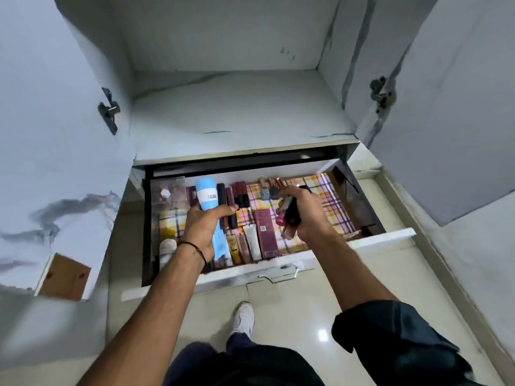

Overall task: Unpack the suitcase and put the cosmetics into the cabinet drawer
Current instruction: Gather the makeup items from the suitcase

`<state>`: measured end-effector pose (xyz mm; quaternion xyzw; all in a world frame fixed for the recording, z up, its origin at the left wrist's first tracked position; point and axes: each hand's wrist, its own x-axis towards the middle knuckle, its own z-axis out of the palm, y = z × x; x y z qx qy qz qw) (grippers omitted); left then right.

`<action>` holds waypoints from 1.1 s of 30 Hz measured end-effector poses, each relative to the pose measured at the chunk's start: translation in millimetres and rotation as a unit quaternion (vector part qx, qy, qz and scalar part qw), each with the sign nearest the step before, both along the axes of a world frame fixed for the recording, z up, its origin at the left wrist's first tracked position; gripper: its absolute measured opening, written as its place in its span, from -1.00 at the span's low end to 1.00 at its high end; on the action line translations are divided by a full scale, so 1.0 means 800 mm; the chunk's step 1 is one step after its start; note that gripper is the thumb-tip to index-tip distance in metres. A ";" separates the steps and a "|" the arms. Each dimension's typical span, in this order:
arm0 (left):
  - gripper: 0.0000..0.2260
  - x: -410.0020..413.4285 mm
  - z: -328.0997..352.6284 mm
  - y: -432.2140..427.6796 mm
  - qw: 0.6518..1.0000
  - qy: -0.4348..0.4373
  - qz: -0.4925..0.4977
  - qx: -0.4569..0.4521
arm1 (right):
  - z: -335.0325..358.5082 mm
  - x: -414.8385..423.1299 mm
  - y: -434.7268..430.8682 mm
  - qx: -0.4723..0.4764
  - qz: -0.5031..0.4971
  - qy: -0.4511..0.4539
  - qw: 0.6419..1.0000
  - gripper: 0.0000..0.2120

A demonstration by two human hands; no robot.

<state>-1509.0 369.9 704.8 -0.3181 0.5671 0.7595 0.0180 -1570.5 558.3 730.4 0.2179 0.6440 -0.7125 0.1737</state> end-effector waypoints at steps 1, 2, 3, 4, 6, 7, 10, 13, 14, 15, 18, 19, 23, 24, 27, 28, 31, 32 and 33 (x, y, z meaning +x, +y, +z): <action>-0.69 -0.007 -0.003 -0.003 1.000 -0.007 -0.007 -0.002 | -0.005 -0.009 -0.002 -0.006 -0.007 -0.005 1.000 -0.91; -0.73 -0.016 -0.009 -0.007 1.000 -0.018 -0.016 -0.008 | -0.011 -0.018 -0.005 -0.015 -0.013 -0.013 1.000 -0.91; -0.76 -0.021 -0.016 -0.011 0.999 -0.031 -0.024 -0.011 | -0.018 -0.024 -0.006 -0.023 -0.014 -0.022 0.999 -0.89; -0.79 -0.030 -0.024 -0.014 0.999 -0.041 -0.027 -0.009 | -0.025 -0.033 -0.008 -0.028 -0.011 -0.033 0.999 -0.87; -0.79 -0.042 -0.036 -0.017 0.998 -0.058 -0.026 -0.008 | -0.038 -0.042 -0.008 -0.024 -0.008 -0.047 0.999 -0.79; -0.77 -0.051 -0.044 -0.019 0.997 -0.068 -0.029 -0.006 | -0.045 -0.048 -0.008 -0.021 -0.018 -0.053 0.998 -0.76; -0.75 -0.066 -0.062 -0.019 0.994 -0.097 -0.058 0.000 | -0.060 -0.052 -0.009 -0.017 -0.058 -0.081 0.995 -0.75; -0.75 -0.075 -0.064 -0.011 0.991 -0.109 -0.079 0.023 | -0.068 -0.054 -0.006 -0.027 -0.073 -0.112 0.991 -0.70; -0.76 -0.079 -0.067 -0.008 0.990 -0.113 -0.083 0.030 | -0.072 -0.055 -0.003 -0.032 -0.076 -0.124 0.989 -0.70; -0.76 -0.082 -0.069 -0.003 0.989 -0.116 -0.085 0.034 | -0.075 -0.057 0.002 -0.033 -0.077 -0.133 0.987 -0.70; -0.70 -0.092 -0.075 0.015 0.986 -0.122 -0.104 0.051 | -0.081 -0.057 0.019 -0.031 -0.072 -0.146 0.986 -0.65; -0.71 -0.097 -0.074 0.024 0.986 -0.118 -0.109 0.051 | -0.082 -0.059 0.026 -0.021 -0.060 -0.145 0.987 -0.63; -0.75 -0.111 -0.068 0.057 0.985 -0.100 -0.111 0.085 | -0.089 -0.082 0.053 0.022 -0.018 -0.138 0.990 -0.61; -0.73 -0.117 -0.069 0.067 0.985 -0.100 -0.102 0.096 | -0.091 -0.092 0.059 0.027 -0.006 -0.136 0.990 -0.63; -0.65 -0.133 -0.072 0.095 0.987 -0.119 -0.069 0.078 | -0.103 -0.123 0.080 0.036 0.039 -0.131 0.990 -0.69; -0.63 -0.136 -0.075 0.103 0.988 -0.125 -0.060 0.067 | -0.105 -0.128 0.087 0.042 0.052 -0.128 0.990 -0.72; -0.52 -0.145 -0.077 0.129 0.991 -0.121 -0.015 0.058 | -0.120 -0.155 0.115 0.030 0.084 -0.135 0.987 -0.81; -0.50 -0.145 -0.081 0.131 0.991 -0.114 -0.008 0.062 | -0.126 -0.160 0.120 0.028 0.072 -0.134 0.988 -0.82; -0.50 -0.147 -0.083 0.137 0.992 -0.113 0.007 0.061 | -0.133 -0.169 0.127 0.031 0.063 -0.135 0.988 -0.82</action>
